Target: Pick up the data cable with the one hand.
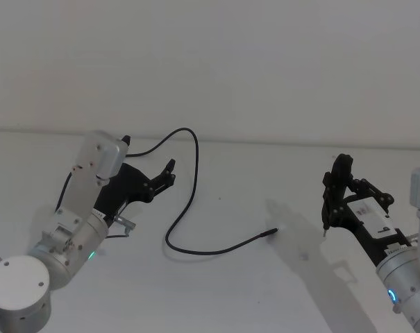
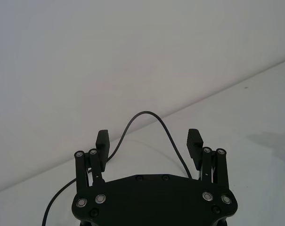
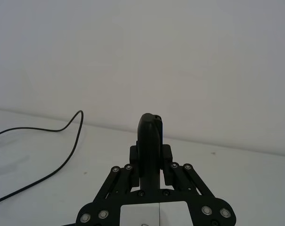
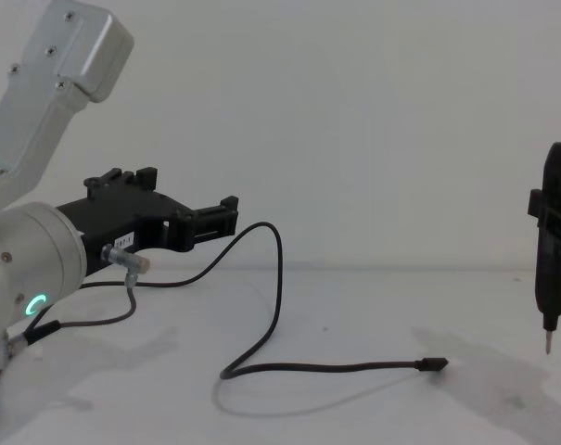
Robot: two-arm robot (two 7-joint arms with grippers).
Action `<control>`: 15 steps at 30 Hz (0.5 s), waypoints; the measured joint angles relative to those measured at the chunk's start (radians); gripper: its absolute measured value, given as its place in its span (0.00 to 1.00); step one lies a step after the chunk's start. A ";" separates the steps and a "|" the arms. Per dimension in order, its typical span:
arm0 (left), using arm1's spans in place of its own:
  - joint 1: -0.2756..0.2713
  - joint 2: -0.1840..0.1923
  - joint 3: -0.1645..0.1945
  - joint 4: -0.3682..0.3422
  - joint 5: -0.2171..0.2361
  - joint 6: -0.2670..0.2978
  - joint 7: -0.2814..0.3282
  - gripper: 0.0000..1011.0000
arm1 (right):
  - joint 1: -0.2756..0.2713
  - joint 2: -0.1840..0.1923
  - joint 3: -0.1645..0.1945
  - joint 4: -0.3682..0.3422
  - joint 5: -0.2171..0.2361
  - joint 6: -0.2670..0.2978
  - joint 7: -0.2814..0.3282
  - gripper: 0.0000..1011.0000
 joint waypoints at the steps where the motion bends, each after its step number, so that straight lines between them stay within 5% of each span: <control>1: 0.000 0.000 0.000 0.000 0.000 0.000 0.000 0.99 | 0.000 0.000 0.000 0.000 0.000 0.000 0.000 0.27; 15: 0.000 0.000 0.000 0.000 0.000 0.000 0.000 0.99 | 0.000 0.000 0.000 0.000 0.000 0.000 0.000 0.27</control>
